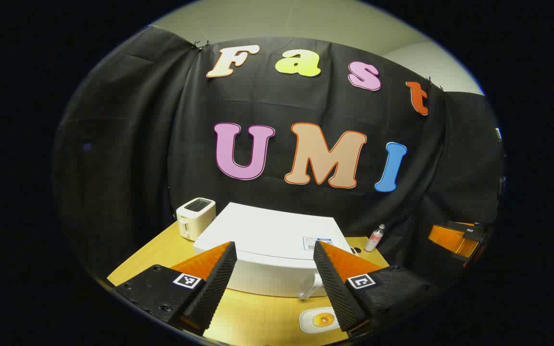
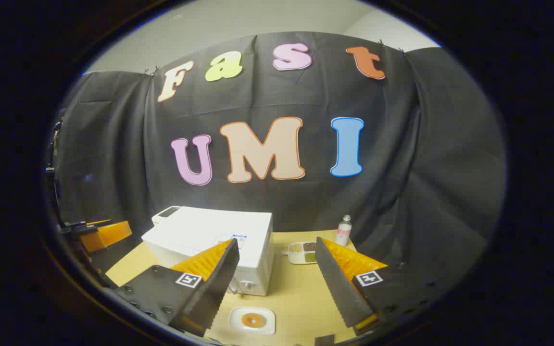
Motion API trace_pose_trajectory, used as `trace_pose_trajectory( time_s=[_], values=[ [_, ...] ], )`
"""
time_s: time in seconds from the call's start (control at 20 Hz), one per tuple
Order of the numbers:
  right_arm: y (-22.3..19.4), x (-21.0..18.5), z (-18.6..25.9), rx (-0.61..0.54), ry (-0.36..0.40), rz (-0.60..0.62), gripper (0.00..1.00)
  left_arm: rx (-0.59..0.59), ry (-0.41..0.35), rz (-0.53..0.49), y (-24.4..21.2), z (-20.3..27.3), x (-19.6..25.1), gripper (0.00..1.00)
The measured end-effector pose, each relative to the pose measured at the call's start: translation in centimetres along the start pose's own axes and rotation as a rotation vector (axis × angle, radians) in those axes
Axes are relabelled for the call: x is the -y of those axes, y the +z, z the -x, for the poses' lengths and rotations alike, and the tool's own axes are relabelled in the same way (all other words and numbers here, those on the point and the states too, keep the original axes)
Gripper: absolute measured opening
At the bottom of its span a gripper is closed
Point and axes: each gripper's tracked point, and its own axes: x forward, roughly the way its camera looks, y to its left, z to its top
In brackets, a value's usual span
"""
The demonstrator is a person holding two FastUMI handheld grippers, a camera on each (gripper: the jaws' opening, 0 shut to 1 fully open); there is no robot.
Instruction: Open the microwave oven with the left hand, put the food in, and close the microwave oven.
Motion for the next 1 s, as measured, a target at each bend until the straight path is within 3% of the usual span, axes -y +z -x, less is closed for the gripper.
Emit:
trace_pose_trajectory(
  time_s=[0.75,0.8,0.85,1.0],
  values=[
    [-0.9,1.9,-2.5,-0.029,0.003,-0.014,0.99,-0.017,0.011,-0.040,-0.6,-1.9,1.6,0.95],
    [-0.8,2.0,-2.6,-0.031,0.007,-0.017,0.99,-0.015,0.012,-0.043,-0.6,-2.0,1.7,0.91],
    [-0.9,1.8,-2.7,-0.032,0.011,-0.021,0.96,-0.013,0.013,-0.046,-0.5,-2.0,1.7,0.95],
    [-0.8,1.8,-2.6,-0.028,0.019,-0.028,0.96,-0.013,0.016,-0.049,-0.6,-1.9,1.8,0.95]
  ],
)
